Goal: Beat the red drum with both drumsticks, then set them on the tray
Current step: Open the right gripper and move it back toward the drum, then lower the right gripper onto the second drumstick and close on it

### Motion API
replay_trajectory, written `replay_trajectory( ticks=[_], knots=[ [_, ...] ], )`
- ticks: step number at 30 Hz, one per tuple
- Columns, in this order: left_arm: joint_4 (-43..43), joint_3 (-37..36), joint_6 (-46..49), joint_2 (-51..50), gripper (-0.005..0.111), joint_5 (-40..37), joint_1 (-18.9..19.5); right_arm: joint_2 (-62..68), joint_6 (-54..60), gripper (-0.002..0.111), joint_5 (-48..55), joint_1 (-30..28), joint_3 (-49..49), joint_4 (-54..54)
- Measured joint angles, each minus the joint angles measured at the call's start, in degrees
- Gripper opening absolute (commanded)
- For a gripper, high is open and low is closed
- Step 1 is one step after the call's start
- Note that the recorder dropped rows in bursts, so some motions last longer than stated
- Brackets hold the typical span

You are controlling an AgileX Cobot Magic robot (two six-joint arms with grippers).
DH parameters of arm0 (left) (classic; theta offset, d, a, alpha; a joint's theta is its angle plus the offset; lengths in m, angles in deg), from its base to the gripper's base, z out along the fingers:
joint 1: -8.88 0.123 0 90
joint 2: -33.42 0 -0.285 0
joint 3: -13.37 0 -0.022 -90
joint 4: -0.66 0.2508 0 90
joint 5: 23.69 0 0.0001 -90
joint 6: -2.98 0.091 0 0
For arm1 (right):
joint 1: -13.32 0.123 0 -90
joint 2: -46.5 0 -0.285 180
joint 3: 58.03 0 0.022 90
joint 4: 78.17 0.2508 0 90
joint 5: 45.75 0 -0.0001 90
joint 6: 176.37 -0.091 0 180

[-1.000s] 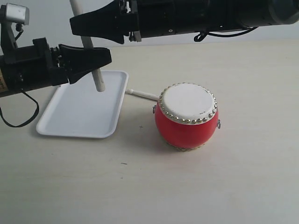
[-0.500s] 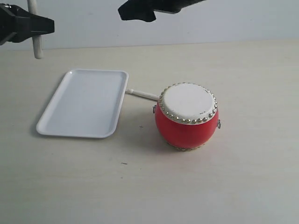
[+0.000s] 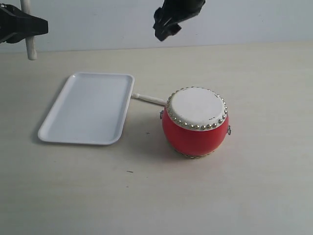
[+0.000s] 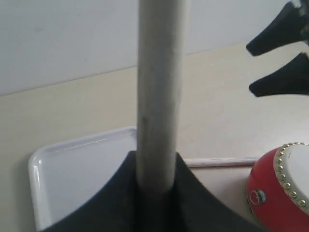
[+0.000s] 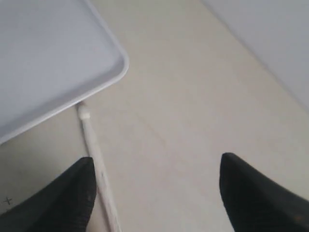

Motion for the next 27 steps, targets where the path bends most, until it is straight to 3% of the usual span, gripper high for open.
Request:
replay_trajectory(
  ticks=[7,11,15,21,27],
  knots=[
    [0.0,0.0,0.0,0.0,0.000,-0.1,0.0,11.2,-0.2,0.067,10.8,2.4,11.4,-3.6],
    [0.0,0.0,0.0,0.0,0.000,-0.1,0.0,15.3,-0.2,0.067,12.5,4.9,15.7,-10.6],
    [0.0,0.0,0.0,0.0,0.000,-0.1,0.0,16.0,0.4,0.063,12.9,3.8,16.1,-15.6],
    [0.1,0.0,0.0,0.0,0.000,-0.1,0.0,16.0,7.1,0.063,13.0,-1.1,16.1,-8.3],
    [0.1,0.0,0.1,0.0,0.000,-0.1,0.0,15.6,10.6,0.064,13.0,-1.7,13.9,-6.4]
  ],
)
